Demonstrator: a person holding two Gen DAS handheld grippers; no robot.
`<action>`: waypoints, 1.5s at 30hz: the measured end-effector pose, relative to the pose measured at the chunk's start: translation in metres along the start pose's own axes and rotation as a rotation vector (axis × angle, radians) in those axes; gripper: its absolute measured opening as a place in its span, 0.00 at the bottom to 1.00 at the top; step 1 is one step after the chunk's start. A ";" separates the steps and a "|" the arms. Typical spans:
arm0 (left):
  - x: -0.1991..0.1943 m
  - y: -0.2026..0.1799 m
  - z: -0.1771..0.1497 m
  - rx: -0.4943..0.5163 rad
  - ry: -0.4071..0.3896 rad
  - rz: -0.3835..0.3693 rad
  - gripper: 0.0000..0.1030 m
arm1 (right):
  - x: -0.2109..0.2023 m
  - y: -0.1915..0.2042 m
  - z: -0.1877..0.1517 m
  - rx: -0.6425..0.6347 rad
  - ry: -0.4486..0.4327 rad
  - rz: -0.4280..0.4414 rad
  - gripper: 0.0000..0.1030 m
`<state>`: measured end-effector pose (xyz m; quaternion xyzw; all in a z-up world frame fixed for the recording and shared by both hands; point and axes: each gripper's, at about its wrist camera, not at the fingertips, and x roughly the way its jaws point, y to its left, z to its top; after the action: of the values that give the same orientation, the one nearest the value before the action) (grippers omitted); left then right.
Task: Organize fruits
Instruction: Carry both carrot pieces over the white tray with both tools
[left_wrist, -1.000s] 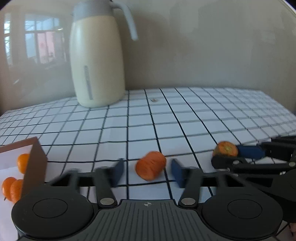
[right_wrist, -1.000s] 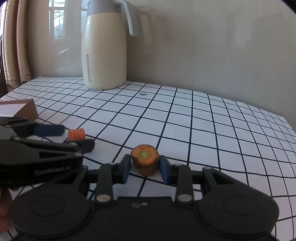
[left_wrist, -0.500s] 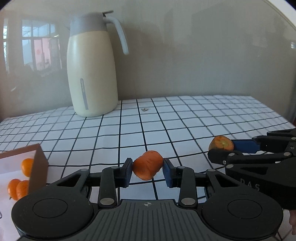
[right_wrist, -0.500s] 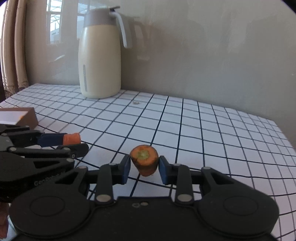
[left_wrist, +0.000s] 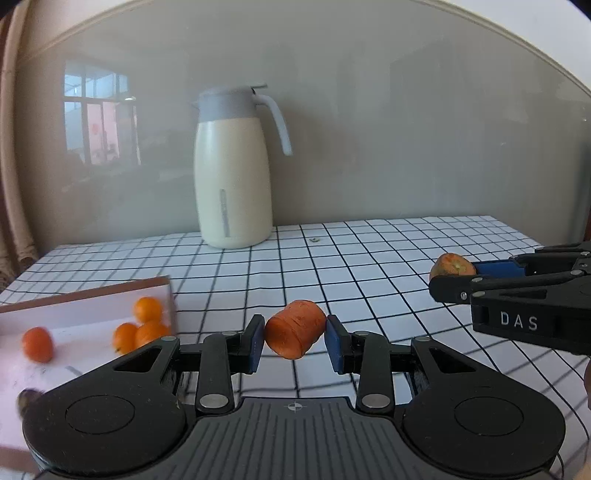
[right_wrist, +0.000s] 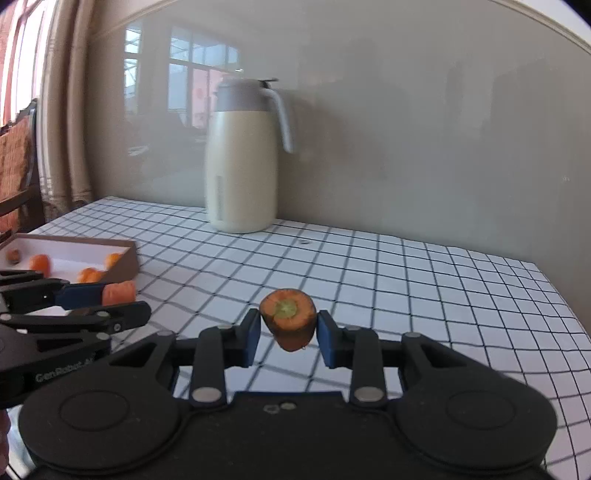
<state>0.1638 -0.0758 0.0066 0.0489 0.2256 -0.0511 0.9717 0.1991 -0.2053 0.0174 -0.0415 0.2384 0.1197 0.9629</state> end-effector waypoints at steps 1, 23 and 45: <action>-0.008 0.003 -0.001 0.001 -0.013 0.006 0.35 | -0.006 0.004 -0.001 -0.004 -0.010 0.007 0.23; -0.109 0.087 -0.033 -0.013 -0.143 0.211 0.35 | -0.041 0.111 0.004 -0.159 -0.112 0.248 0.23; -0.132 0.170 -0.040 -0.132 -0.173 0.399 0.35 | -0.029 0.173 0.029 -0.220 -0.205 0.336 0.23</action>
<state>0.0494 0.1075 0.0419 0.0242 0.1300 0.1530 0.9793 0.1442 -0.0400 0.0523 -0.0935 0.1283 0.3073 0.9383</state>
